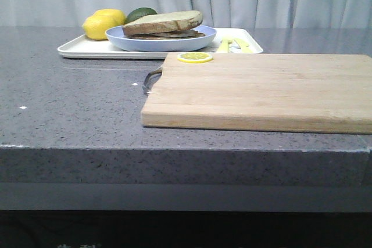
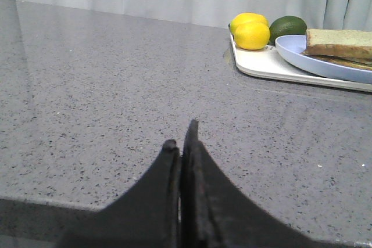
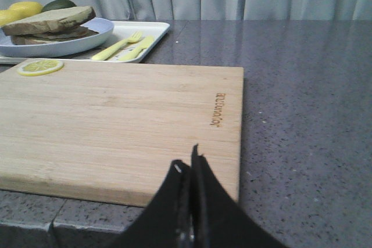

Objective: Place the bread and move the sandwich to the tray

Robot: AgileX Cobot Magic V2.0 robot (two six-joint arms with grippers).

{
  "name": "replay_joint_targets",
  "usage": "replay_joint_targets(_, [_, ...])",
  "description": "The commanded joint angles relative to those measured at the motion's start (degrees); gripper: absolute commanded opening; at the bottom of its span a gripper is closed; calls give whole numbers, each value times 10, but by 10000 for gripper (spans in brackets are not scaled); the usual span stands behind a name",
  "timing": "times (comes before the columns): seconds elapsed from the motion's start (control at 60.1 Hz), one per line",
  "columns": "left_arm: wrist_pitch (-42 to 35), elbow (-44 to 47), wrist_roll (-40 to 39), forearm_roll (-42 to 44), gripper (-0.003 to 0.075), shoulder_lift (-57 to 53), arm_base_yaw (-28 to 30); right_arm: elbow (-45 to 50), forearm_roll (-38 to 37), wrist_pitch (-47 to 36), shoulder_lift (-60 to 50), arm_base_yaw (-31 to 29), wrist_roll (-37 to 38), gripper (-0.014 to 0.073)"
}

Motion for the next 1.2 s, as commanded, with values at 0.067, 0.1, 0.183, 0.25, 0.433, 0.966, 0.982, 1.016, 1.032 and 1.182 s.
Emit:
replay_joint_targets(0.067, [-48,6,-5,-7,-19,-13,0,0,-6,-11,-24,-20,6,-77])
replay_joint_targets(0.1, [-48,6,-5,-7,-19,-13,0,0,-6,-7,-25,-24,6,-77])
replay_joint_targets(0.183, [-48,6,-5,-7,-19,-13,0,0,-5,-1,-25,-29,6,-77])
replay_joint_targets(0.25, [-48,6,-5,-7,-19,-13,0,0,-6,-1,-25,-29,6,-77])
replay_joint_targets(0.433, [-48,6,-5,-7,-19,-13,0,0,-6,0,-25,-29,6,-77])
replay_joint_targets(0.966, [-48,6,-5,-7,-19,-13,0,0,-6,0,-25,-29,6,-77])
replay_joint_targets(0.982, [-48,6,-5,-7,-19,-13,0,0,-6,1,-25,-29,6,-77])
replay_joint_targets(1.016, [-48,6,-5,-7,-19,-13,0,0,-6,2,-25,-29,6,-77])
replay_joint_targets(1.032, [-48,6,-5,-7,-19,-13,0,0,-6,2,-25,-29,6,-77])
replay_joint_targets(1.182, [-48,6,-5,-7,-19,-13,0,0,-6,2,-25,-29,6,-77])
